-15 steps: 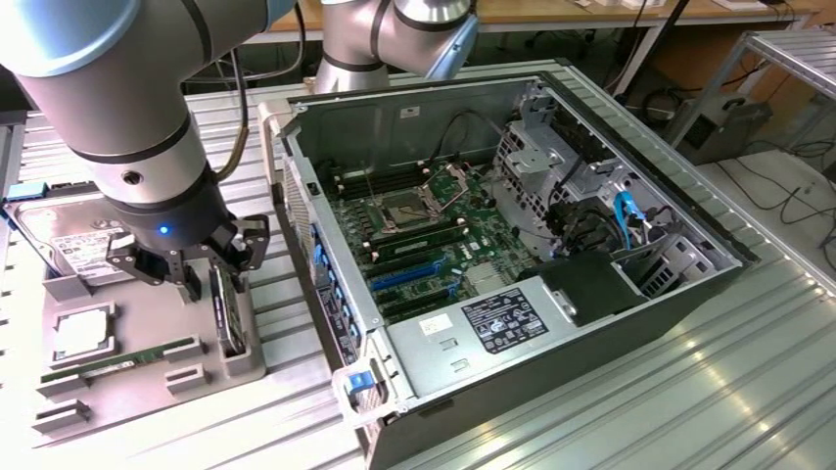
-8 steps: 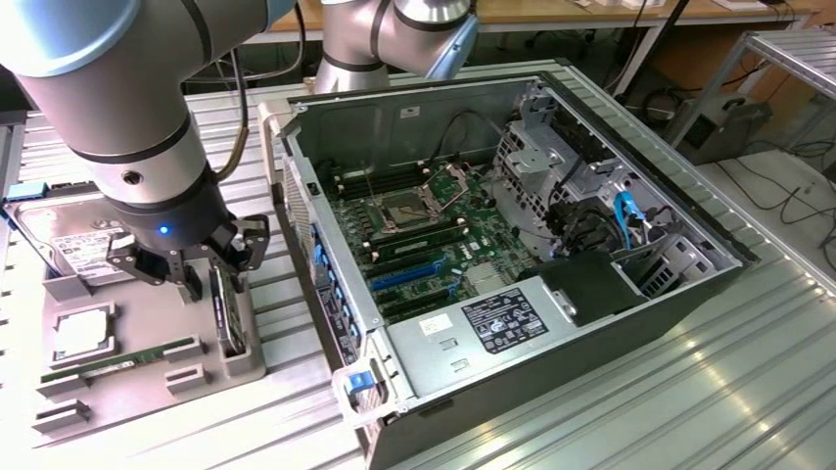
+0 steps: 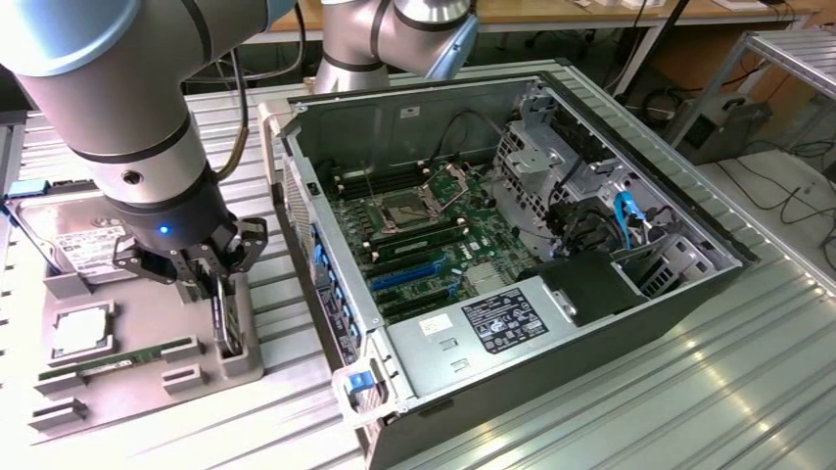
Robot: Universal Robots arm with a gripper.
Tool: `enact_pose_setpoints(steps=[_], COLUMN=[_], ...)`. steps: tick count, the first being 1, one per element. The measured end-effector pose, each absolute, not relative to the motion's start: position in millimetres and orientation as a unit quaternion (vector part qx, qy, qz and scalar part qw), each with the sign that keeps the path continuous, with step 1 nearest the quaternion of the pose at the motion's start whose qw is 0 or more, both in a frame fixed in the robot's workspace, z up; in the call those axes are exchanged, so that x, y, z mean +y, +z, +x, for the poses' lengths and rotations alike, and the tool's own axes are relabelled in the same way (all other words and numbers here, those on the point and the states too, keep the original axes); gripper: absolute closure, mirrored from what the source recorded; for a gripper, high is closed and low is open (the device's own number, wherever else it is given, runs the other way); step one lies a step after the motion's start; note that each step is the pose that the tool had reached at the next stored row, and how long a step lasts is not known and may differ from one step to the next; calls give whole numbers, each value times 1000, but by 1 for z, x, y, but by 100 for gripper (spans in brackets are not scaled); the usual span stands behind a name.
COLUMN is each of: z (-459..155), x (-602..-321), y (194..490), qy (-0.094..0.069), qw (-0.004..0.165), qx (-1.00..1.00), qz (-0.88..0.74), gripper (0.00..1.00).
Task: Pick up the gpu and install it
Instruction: 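Pick up the gpu and move the gpu toward the slot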
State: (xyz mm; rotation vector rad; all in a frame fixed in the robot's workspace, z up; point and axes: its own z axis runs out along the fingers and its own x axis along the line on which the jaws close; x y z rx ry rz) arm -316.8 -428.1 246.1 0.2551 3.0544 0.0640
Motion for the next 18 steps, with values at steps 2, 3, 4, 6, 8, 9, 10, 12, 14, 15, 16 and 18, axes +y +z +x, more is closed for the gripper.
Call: enact_pose_setpoints(steps=[2, 3, 4, 6, 8, 9, 10, 12, 14, 15, 16, 18], z=[-317, -317, -317, -316, -315, -314, -313, -310, -307, -306, -306, -305], x=[-428, -428, -428, -428, -428, -428, -428, -429, -429, -429, -429, -429], y=[246, 246, 246, 246, 246, 246, 246, 246, 246, 246, 246, 246], qy=[21, 21, 21, 21, 22, 22, 22, 22, 22, 22, 22, 23], qw=[38, 38, 38, 38, 38, 38, 37, 37, 37, 37, 37, 37], qx=[996, 996, 996, 996, 997, 997, 997, 997, 998, 998, 998, 998], qz=[83, 83, 81, 74, 67, 64, 61, 56, 52, 50, 48, 42], gripper=[73, 73, 73, 73, 73, 73, 73, 73, 73, 73, 74, 74])
